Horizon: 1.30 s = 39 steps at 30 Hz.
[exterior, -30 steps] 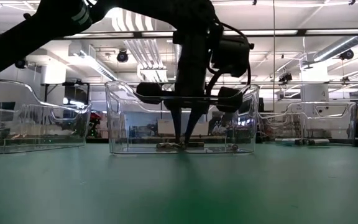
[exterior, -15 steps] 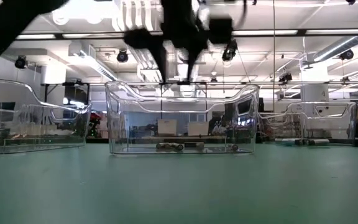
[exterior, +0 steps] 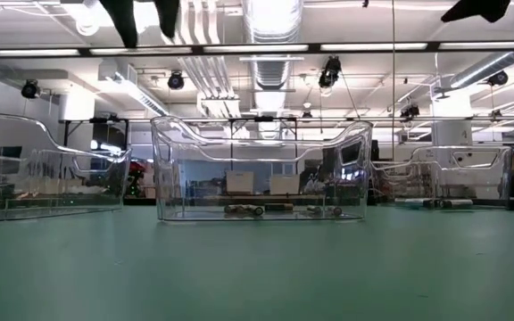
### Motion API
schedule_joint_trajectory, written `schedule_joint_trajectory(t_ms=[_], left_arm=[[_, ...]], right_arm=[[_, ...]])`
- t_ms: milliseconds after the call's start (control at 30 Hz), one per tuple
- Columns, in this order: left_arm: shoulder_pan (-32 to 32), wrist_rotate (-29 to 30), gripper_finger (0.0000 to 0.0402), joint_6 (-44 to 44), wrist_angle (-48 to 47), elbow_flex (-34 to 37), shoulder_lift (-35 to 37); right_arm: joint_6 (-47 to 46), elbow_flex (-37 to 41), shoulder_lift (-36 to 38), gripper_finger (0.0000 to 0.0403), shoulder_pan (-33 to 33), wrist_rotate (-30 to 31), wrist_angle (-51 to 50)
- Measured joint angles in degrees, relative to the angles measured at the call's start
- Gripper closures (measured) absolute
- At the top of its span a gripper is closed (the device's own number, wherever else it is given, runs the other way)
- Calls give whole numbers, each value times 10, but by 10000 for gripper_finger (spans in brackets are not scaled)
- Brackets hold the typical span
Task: Sort batteries
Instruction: Put the white battery into the bottom left transparent bin
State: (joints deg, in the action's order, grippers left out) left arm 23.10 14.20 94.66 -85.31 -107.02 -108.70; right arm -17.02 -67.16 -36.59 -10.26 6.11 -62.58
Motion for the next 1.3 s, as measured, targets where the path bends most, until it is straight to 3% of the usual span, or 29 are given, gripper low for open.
schedule_joint_trajectory(t_ms=[133,233,400,533,767,1000,1300], left_arm=[[73,71,222,-69,45,27,28],[124,71,222,-111,39,47,33],[196,-75,229,-166,59,130,46],[241,-195,245,-237,121,216,63],[255,-324,256,-297,251,367,107],[237,-350,268,-351,298,451,136],[247,-362,284,-404,303,488,106]], right_arm=[[-46,17,-26,101,0,0,25],[-82,26,-49,104,6,-5,52],[-112,40,-88,115,41,-51,146],[-133,41,-120,122,90,-49,205],[-178,27,-168,134,184,-25,217],[-206,21,-196,138,249,43,212],[-199,21,-210,138,254,65,210]])
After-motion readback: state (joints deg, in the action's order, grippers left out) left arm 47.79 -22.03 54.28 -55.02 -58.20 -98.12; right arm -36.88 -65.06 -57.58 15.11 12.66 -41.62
